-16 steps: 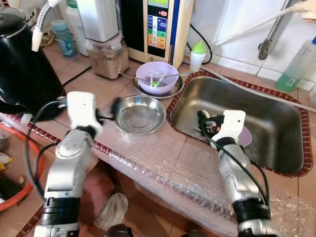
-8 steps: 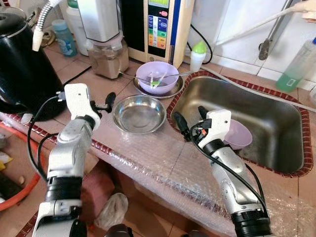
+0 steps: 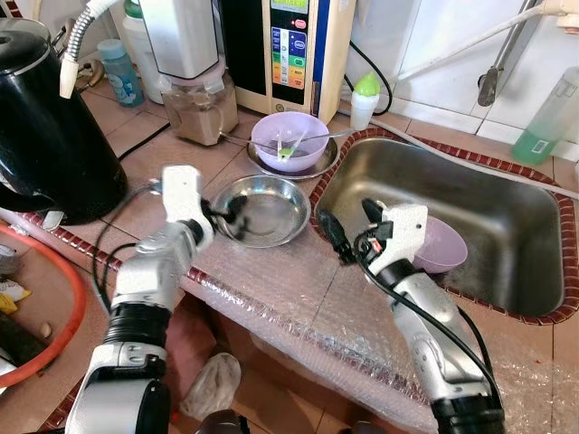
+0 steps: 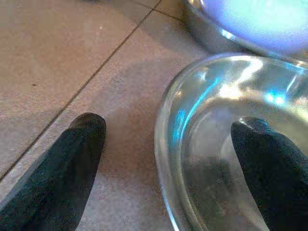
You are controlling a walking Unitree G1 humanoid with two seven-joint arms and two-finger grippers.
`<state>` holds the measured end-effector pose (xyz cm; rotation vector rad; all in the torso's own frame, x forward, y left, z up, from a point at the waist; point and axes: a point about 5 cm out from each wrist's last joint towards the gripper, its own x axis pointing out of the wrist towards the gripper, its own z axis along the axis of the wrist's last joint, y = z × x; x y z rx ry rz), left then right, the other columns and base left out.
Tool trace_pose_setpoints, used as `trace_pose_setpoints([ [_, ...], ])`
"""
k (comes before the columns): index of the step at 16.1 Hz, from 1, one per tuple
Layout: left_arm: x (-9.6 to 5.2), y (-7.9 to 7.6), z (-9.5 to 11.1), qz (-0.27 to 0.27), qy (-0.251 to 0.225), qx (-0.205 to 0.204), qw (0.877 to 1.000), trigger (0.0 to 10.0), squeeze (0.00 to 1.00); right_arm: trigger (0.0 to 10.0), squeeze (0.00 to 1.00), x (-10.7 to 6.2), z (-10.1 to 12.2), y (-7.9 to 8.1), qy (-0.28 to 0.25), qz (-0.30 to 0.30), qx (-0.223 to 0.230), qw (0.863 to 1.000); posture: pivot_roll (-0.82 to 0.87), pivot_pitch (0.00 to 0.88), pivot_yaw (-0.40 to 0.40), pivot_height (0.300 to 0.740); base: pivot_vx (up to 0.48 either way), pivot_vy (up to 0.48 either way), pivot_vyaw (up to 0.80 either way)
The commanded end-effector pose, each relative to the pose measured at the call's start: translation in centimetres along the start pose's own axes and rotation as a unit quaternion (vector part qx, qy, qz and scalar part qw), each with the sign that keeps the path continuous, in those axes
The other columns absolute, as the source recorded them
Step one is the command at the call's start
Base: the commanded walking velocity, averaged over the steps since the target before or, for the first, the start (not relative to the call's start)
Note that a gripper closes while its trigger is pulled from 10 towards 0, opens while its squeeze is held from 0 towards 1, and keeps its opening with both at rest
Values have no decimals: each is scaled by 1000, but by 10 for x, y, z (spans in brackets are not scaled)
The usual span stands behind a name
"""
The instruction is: Kitchen organization
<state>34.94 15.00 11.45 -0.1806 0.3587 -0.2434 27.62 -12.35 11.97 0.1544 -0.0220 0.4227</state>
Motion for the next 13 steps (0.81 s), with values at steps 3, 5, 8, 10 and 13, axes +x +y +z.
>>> trace_pose_setpoints([
  [3,4,-1,-1,-12,23,9,1000,0,0,10000,0,-3,5,12,13,55,-13,998,-22,8,73,740,0,0,0],
  [5,4,5,-3,-2,27,9,1000,0,0,10000,0,-4,3,11,25,64,-16,998,-21,8,69,740,0,0,0],
  [8,0,12,-3,4,31,9,999,0,0,10000,0,-1,1,13,33,73,-13,997,-10,3,63,740,0,0,0],
  [10,-3,20,-3,8,32,11,999,0,0,10000,0,0,-1,17,44,92,-7,995,0,0,57,740,0,0,0],
  [13,-8,22,-1,-4,33,11,999,0,0,10000,0,-1,-6,21,60,109,-5,992,9,0,53,740,0,0,0],
])
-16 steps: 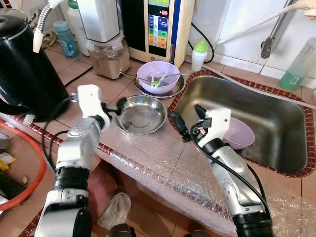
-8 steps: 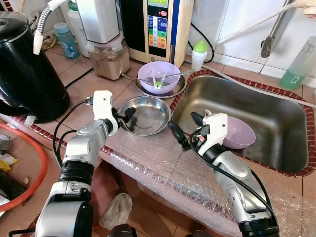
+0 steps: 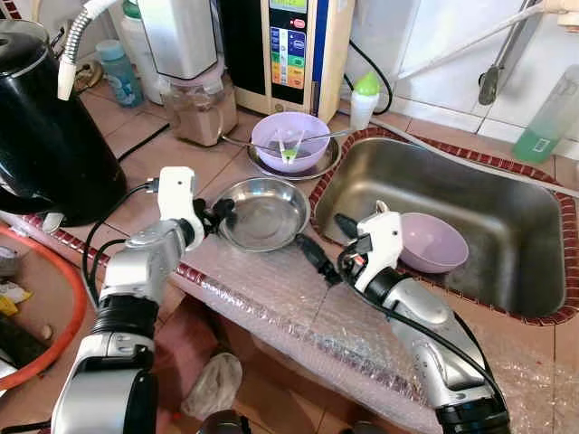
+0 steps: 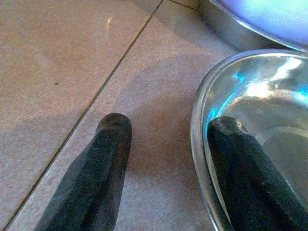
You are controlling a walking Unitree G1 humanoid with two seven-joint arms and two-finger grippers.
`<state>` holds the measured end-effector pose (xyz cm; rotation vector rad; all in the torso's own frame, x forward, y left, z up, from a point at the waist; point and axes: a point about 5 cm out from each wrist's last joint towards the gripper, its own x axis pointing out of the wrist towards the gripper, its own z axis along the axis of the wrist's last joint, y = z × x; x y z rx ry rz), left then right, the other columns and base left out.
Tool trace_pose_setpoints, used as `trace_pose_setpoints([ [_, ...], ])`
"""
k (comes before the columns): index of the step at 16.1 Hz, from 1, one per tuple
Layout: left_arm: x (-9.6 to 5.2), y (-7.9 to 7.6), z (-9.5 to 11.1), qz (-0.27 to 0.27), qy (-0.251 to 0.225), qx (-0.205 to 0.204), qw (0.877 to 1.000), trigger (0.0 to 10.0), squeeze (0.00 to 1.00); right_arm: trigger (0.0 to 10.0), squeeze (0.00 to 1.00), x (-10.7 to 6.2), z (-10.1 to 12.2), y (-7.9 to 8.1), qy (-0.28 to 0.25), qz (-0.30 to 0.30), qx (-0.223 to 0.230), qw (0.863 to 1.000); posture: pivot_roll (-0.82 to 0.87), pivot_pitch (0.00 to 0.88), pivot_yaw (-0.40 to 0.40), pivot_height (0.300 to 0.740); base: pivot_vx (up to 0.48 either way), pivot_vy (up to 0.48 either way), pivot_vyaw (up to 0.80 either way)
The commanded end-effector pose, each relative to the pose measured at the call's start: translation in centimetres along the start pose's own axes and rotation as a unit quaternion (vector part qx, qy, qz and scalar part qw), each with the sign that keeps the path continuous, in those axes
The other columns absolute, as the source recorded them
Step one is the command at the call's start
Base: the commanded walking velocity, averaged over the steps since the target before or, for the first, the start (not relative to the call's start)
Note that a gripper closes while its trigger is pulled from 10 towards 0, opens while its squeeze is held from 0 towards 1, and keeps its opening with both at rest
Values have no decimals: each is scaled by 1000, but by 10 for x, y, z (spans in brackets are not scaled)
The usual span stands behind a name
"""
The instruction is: Kitchen organization
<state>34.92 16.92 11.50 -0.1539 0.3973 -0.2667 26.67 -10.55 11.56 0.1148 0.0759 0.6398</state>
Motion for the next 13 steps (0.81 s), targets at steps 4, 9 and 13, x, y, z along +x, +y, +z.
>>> trace_pose_setpoints([
  [4,-7,4,-12,-31,38,-1,999,0,0,10000,0,1,-2,1,9,5,1,1000,6,3,59,740,0,0,0],
  [9,-12,6,-1,-37,4,13,999,0,0,10000,0,5,-2,2,9,11,12,1000,23,20,50,740,0,0,0],
  [13,-15,1,2,-40,-15,29,999,0,0,10000,0,15,0,1,4,14,23,1000,52,22,57,740,0,0,0],
])
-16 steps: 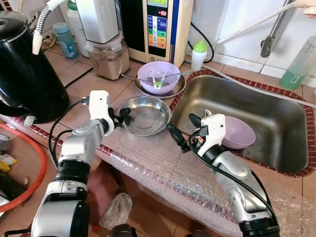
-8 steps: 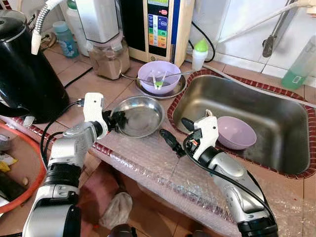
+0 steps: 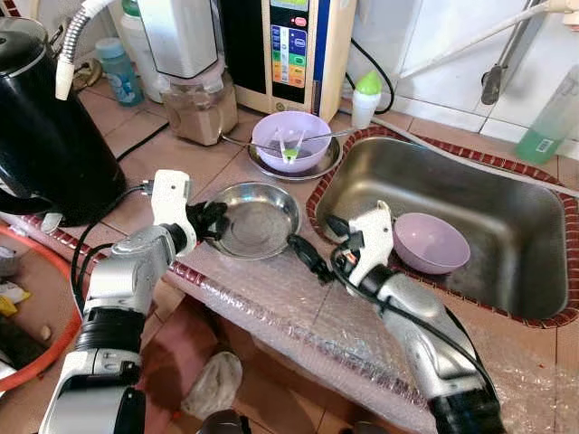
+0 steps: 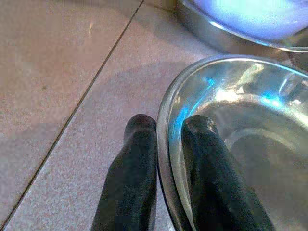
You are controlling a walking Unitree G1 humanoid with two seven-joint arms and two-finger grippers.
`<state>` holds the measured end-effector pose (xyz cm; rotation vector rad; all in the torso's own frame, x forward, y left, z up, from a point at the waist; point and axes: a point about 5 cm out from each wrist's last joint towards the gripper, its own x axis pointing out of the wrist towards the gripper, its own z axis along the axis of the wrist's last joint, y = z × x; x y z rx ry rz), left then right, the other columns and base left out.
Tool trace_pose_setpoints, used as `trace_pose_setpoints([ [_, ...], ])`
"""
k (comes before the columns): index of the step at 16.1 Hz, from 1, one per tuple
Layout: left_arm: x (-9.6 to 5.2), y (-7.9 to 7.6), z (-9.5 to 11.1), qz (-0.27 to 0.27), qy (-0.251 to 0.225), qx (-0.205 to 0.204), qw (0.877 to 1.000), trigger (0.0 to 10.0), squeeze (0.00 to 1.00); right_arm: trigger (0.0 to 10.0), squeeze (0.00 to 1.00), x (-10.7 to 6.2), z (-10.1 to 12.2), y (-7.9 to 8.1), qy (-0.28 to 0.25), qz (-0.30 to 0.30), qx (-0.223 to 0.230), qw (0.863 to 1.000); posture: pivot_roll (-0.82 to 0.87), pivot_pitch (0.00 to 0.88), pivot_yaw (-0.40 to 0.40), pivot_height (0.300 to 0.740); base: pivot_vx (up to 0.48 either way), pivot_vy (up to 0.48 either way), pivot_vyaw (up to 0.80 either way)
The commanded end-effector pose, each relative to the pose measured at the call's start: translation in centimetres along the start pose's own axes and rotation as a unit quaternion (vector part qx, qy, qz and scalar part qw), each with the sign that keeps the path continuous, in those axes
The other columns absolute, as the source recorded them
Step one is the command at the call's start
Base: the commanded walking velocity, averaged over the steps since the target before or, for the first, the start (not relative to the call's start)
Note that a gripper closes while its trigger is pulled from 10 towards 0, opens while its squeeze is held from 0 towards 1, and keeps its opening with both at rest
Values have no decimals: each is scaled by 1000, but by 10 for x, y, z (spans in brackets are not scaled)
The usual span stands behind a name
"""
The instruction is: Kitchen organization
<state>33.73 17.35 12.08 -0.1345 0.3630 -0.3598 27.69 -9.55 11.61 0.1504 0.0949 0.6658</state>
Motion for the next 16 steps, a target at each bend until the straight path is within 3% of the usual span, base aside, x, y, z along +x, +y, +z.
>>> trace_pose_setpoints([
  [1,-3,-1,3,4,-28,22,999,0,0,10000,0,2,-1,-2,-2,-3,10,1000,53,16,55,740,0,0,0],
  [5,-8,-22,-9,-6,-89,30,996,0,0,10000,0,8,2,-2,-9,0,20,1000,36,0,24,740,0,0,0],
  [8,-12,-40,-2,-27,-163,21,986,0,0,10000,0,15,3,-7,-10,-6,21,1000,46,0,1,740,0,0,0],
  [11,-18,-46,7,-29,-216,31,975,0,0,10000,0,23,3,-9,-8,-18,17,1000,48,0,-5,740,0,0,0],
  [12,-19,-47,8,-31,-224,36,973,0,0,8824,0,26,5,-10,-11,-24,21,999,46,0,-5,740,0,0,0],
  [14,-20,-53,13,-49,-245,45,967,0,0,118,0,30,7,-13,-10,-33,26,999,46,0,-7,740,0,0,0],
  [16,-21,-57,15,-56,-261,60,962,0,0,0,0,33,7,-21,-10,-67,35,997,45,0,-1,740,0,0,0],
])
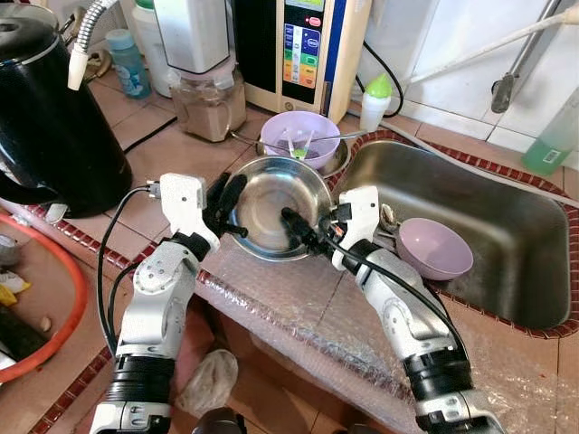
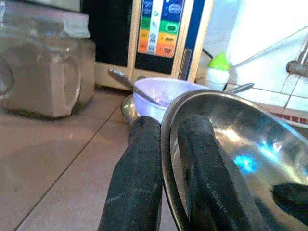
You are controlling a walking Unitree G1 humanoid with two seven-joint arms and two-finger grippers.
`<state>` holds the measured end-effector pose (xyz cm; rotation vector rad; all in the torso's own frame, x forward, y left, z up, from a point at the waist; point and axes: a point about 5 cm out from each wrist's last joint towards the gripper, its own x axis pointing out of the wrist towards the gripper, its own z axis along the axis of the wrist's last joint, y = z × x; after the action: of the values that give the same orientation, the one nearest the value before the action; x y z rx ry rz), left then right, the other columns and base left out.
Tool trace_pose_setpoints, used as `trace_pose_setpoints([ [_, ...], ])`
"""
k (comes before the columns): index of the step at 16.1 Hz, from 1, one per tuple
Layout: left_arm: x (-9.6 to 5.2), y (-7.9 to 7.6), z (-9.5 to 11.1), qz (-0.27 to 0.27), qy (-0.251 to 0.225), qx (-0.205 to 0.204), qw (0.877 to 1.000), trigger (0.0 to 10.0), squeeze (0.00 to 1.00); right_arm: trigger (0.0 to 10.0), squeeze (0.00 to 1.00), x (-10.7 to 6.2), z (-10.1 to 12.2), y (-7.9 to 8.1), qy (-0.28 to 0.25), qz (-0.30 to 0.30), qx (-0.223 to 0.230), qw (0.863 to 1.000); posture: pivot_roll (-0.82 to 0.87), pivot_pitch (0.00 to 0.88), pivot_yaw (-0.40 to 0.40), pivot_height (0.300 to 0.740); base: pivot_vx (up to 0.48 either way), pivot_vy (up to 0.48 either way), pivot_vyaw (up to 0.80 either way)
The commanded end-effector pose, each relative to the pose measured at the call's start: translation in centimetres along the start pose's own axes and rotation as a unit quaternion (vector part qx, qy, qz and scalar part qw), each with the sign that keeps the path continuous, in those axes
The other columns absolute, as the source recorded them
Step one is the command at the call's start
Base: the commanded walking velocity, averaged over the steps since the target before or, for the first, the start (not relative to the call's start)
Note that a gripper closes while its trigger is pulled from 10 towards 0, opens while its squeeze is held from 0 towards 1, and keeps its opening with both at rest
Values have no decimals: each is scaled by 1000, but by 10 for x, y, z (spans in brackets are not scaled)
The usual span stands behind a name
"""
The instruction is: Kitchen organization
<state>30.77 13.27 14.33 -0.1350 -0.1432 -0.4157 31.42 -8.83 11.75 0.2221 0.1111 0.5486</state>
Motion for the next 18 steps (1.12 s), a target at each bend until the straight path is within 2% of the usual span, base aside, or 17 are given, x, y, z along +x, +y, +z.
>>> trace_pose_setpoints([
  [1,2,-5,11,-17,-29,11,999,0,0,0,0,2,4,-11,-5,-45,17,999,44,0,2,740,0,0,0],
  [2,2,-5,14,-21,-39,30,999,0,0,0,0,4,8,-16,-11,-65,41,997,43,0,5,740,0,0,0],
  [4,5,-2,19,-14,-54,39,998,0,0,0,0,3,9,-22,-12,-91,76,993,41,0,10,740,0,0,0],
  [8,11,1,30,-8,-80,44,996,0,0,0,0,-3,-6,-27,16,-97,148,984,40,0,13,740,0,0,0],
  [10,12,2,32,-9,-84,48,995,0,0,0,0,-6,-11,-27,28,-80,185,979,41,0,17,740,0,0,0],
  [13,13,2,32,-14,-83,51,995,0,0,0,0,-7,-10,-24,29,-47,204,977,38,0,29,740,0,0,0],
  [15,16,1,31,-18,-81,51,995,0,0,0,0,-7,-6,-18,25,-3,218,976,34,0,30,740,0,0,0],
  [17,17,0,31,-19,-83,51,995,0,0,0,0,-8,-6,-16,29,9,220,975,34,0,30,740,0,0,0],
  [18,17,-2,30,-20,-84,49,995,0,0,0,0,-10,-5,-10,43,52,208,976,31,0,26,740,0,0,0],
])
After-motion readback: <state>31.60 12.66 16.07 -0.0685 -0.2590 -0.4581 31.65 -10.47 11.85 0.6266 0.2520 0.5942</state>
